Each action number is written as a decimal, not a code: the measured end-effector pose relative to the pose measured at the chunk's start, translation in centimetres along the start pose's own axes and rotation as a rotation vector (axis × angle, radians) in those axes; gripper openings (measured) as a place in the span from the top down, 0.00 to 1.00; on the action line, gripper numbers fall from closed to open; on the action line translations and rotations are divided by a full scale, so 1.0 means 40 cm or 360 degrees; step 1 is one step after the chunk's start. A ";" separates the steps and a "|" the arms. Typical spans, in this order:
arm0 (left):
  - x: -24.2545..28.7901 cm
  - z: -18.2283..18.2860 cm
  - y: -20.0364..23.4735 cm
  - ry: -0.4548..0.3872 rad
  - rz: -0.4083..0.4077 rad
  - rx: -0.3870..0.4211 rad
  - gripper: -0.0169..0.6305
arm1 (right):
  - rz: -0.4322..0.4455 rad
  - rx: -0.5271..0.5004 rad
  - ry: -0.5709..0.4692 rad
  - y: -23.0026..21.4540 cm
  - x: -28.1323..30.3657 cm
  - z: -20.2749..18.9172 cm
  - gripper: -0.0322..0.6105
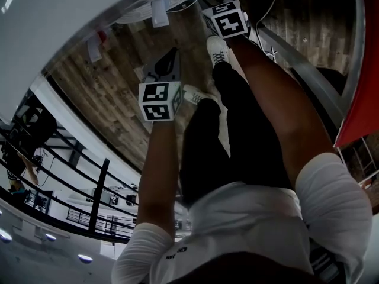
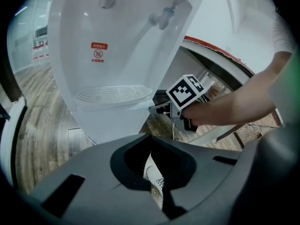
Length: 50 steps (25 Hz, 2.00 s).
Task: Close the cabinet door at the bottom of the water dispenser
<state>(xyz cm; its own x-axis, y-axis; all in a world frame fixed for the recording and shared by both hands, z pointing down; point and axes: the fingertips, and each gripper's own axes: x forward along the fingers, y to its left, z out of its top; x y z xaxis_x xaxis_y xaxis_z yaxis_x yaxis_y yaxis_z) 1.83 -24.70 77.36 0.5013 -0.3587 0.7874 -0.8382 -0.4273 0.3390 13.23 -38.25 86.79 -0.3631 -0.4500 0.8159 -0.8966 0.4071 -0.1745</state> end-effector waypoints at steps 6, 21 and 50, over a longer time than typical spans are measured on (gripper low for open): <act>0.014 -0.003 0.000 -0.0007 0.0007 -0.0010 0.99 | -0.0008 -0.0057 -0.0006 -0.024 0.018 0.021 0.74; 0.012 0.003 0.019 -0.0004 0.0014 -0.0018 0.99 | -0.0051 -0.0083 -0.0021 -0.038 0.033 0.051 0.77; -0.463 0.001 -0.208 -0.0146 -0.0150 0.0147 0.99 | 0.0141 0.0232 -0.0198 0.377 -0.640 -0.019 0.91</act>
<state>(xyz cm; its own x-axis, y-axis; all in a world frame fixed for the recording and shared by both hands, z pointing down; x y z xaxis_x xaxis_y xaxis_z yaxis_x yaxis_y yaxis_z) -0.49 -14.54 59.93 0.5977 -0.3859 0.7027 -0.7654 -0.5354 0.3570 9.19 -20.00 63.70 -0.4628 -0.5160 0.7208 -0.8836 0.3343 -0.3279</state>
